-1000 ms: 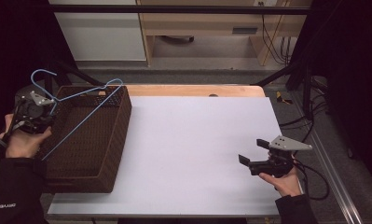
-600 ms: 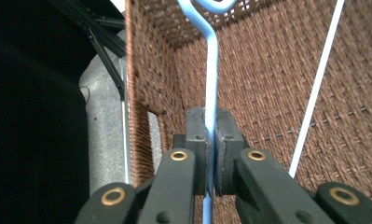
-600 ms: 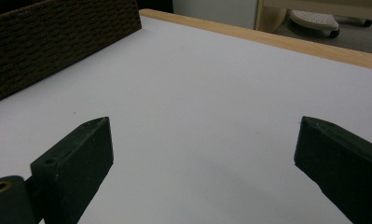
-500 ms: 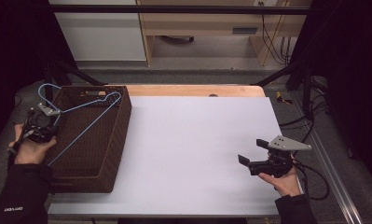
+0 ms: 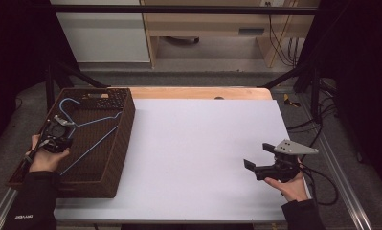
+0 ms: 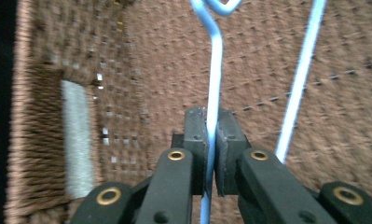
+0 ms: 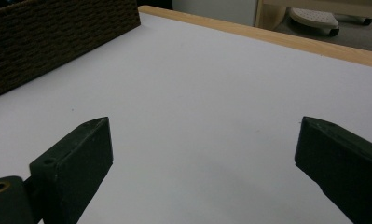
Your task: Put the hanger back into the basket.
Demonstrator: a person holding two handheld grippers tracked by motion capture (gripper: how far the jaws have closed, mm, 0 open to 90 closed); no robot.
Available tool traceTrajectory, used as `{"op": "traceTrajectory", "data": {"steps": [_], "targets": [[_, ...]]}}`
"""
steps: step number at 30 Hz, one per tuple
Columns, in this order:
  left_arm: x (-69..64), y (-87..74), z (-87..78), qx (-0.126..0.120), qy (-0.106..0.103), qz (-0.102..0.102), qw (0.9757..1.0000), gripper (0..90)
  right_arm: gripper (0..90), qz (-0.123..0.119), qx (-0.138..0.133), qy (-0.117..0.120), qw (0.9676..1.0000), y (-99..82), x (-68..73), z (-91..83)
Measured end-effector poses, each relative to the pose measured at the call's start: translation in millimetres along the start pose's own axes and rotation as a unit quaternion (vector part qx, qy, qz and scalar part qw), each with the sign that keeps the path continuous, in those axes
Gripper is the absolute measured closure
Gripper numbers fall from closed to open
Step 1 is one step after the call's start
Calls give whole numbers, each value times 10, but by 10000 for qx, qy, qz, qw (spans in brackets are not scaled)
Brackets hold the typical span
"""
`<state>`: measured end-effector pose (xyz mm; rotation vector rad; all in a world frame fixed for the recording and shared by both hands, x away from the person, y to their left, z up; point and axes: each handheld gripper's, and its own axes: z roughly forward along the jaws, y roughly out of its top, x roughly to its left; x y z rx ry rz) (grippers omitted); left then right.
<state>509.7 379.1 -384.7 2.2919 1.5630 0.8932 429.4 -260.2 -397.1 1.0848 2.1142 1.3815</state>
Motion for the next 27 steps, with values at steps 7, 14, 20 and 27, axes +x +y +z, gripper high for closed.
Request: {"op": "traceTrajectory", "data": {"steps": [7,14,20,27], "targets": [[28,-9,-289,-516,-23,-348,9981,617,48,25,-25,-7,10000,2,2,-3],[-41,-65,-726,-1660,-502,-651,9827,499,47,30,-67,-31,10000,4,6,-6],[-319,-78,-969,-2531,-1117,-637,9588,400,45,24,-122,-50,9999,5,4,-12],[-700,-64,-1060,-2985,-1738,-321,9379,337,42,36,-177,-85,9998,7,4,-26]]}}
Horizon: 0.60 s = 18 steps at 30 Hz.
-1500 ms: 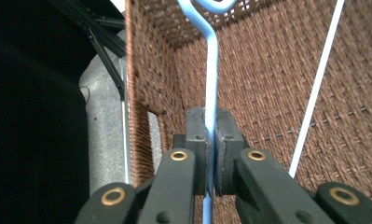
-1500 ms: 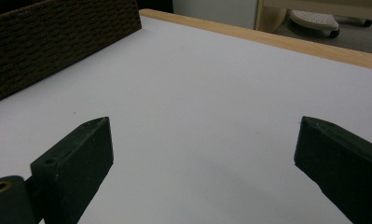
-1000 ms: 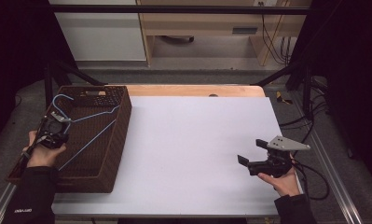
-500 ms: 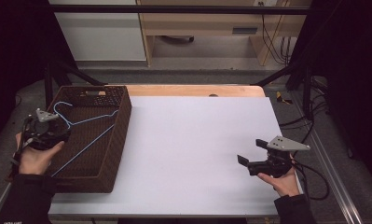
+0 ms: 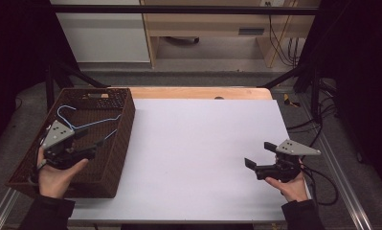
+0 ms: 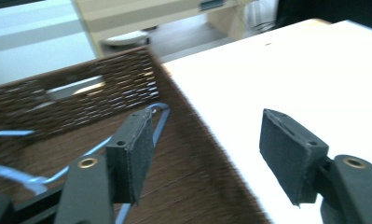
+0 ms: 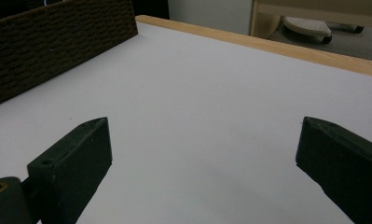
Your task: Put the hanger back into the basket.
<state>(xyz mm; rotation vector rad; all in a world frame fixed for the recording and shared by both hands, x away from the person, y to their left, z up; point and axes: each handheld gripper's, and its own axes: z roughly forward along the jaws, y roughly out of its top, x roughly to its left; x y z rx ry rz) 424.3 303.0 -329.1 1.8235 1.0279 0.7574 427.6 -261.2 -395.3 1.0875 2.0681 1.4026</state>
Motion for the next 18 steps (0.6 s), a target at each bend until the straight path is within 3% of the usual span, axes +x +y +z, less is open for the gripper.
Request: {"op": "traceTrajectory", "data": {"steps": [3,4,11,18], "targets": [[-94,-8,29,-48,-166,14,9998,304,41,-20,-9,-6,10000,0,-1,-3],[-219,-20,70,-99,-396,64,9991,286,40,-16,-16,-16,10000,0,-1,-3],[-537,-94,220,-129,-871,156,9960,176,38,-6,-38,-37,10000,-3,-3,-16],[-719,-206,365,-31,-1121,88,9937,100,36,-23,-14,-50,10000,-20,-7,-23]]}}
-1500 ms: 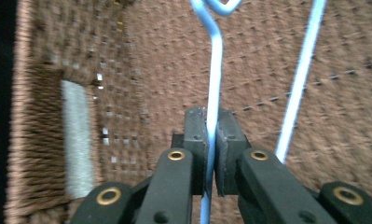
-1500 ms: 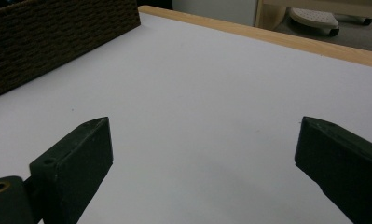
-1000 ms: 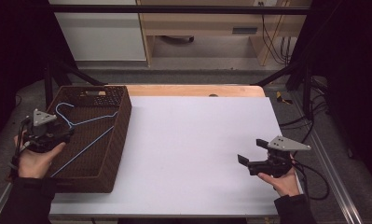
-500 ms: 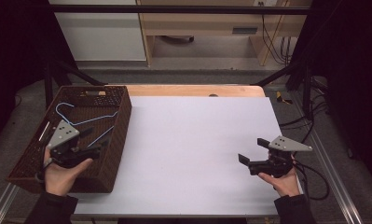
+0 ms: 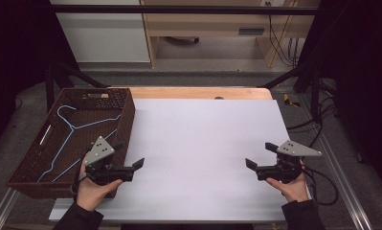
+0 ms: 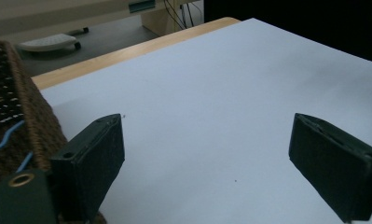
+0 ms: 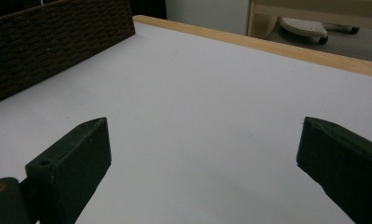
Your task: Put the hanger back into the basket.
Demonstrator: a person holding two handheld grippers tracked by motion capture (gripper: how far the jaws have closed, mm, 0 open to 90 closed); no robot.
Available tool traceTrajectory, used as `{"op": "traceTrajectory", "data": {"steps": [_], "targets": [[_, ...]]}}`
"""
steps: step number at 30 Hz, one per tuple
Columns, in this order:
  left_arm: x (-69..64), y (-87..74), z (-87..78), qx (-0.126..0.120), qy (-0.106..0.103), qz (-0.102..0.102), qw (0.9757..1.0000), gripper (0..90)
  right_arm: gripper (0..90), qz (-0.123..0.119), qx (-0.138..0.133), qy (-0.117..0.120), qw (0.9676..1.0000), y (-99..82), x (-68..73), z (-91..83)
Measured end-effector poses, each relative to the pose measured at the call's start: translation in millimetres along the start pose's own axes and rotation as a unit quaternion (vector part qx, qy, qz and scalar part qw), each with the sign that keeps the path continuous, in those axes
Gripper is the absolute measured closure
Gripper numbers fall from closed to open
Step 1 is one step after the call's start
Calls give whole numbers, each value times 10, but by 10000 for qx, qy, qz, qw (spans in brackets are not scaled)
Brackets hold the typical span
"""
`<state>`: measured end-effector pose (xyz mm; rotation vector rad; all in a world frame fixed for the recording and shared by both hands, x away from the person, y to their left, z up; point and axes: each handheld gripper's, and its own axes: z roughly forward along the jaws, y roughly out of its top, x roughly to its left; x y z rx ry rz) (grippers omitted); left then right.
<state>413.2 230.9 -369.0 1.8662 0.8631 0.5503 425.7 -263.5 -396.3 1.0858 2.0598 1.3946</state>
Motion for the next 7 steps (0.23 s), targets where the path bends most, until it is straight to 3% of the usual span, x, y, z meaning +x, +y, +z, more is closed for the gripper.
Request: {"op": "traceTrajectory", "data": {"steps": [7], "targets": [[-16,-140,100,97,-55,-60,9999,102,37,54,-56,-19,10000,-13,-7,-38]]}}
